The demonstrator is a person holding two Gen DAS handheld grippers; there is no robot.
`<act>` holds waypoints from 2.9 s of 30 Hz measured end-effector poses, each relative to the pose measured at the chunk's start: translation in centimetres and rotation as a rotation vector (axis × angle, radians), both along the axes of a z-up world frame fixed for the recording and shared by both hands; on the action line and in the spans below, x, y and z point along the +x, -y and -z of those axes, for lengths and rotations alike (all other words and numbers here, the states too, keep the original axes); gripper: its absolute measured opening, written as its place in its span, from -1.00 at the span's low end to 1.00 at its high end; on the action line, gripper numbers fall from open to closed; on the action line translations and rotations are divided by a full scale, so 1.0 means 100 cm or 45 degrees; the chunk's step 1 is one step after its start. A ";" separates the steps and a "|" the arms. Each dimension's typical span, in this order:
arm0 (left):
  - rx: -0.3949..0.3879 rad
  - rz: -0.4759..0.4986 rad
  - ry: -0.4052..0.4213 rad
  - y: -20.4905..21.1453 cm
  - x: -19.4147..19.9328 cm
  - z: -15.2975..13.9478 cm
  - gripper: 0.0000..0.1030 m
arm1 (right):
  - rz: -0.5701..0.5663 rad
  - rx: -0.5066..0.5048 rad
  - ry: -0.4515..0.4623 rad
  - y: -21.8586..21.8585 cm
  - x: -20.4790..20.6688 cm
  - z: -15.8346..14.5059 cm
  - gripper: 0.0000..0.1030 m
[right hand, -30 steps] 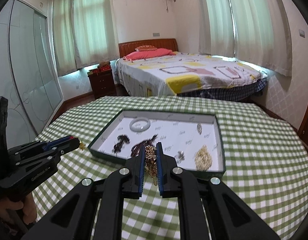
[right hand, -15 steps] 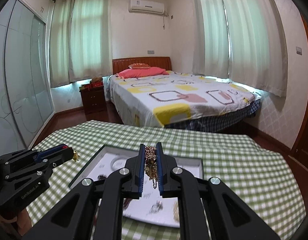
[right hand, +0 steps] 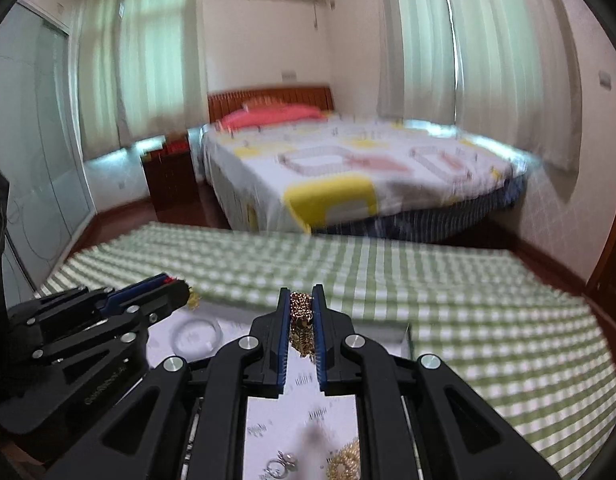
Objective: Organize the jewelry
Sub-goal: 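Open the right tool to drop the chain while the left tool releases the tassel, then move the right tool to the gold pearl brooch while the left tool reaches the second red tassel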
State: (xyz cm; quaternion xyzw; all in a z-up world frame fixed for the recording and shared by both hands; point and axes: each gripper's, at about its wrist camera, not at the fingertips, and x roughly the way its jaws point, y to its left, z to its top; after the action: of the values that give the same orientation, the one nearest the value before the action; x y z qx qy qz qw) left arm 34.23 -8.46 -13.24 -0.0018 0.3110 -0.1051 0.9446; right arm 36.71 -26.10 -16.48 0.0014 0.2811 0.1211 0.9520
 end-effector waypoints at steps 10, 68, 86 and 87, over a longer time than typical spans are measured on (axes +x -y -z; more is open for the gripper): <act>0.071 0.015 -0.277 0.010 0.045 0.059 -0.73 | 0.014 -0.027 -0.265 0.003 0.035 0.064 -0.78; 0.026 -0.195 -0.041 -0.068 -0.163 0.014 0.14 | 0.184 -0.025 -0.189 0.051 -0.143 0.055 -0.18; 0.036 -0.210 -0.112 -0.068 -0.166 0.035 0.15 | 0.198 -0.038 -0.249 0.051 -0.141 0.072 -0.14; 0.034 -0.212 -0.116 -0.069 -0.165 0.036 0.14 | 0.199 -0.038 -0.255 0.052 -0.141 0.074 -0.14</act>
State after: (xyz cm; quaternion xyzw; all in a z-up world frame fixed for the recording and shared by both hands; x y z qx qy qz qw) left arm 17.68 -1.61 -16.83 -0.0197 0.3536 -0.0219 0.9349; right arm 22.64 -31.31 -23.84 0.0211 0.3758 0.0415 0.9255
